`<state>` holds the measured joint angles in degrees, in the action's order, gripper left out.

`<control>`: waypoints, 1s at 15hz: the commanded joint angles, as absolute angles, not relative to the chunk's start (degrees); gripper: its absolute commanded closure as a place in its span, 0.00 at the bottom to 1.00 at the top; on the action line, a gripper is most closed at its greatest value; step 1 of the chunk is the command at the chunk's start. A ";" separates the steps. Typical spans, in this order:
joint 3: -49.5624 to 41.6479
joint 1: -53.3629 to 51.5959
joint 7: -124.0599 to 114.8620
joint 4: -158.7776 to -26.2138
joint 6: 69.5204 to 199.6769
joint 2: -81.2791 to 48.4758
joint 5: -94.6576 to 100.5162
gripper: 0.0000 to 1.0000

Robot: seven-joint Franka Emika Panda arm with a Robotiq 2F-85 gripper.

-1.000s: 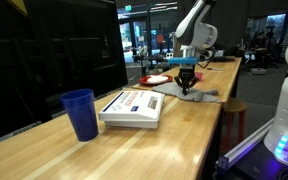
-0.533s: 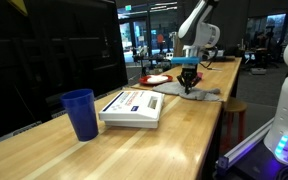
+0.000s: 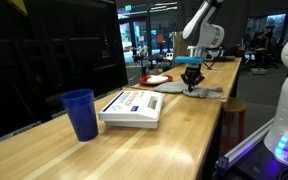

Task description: Move the pink bowl to the left and use the grey cloth to wipe the table

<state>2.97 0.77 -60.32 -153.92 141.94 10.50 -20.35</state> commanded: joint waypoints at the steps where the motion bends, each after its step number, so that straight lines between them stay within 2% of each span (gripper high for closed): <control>1: 2.06 2.03 -60.49 -156.58 145.07 10.80 -18.97 0.99; 15: 0.54 5.56 -60.86 -158.18 152.35 10.68 -12.19 0.99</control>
<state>0.42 5.00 -60.53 -156.09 150.53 10.87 -13.86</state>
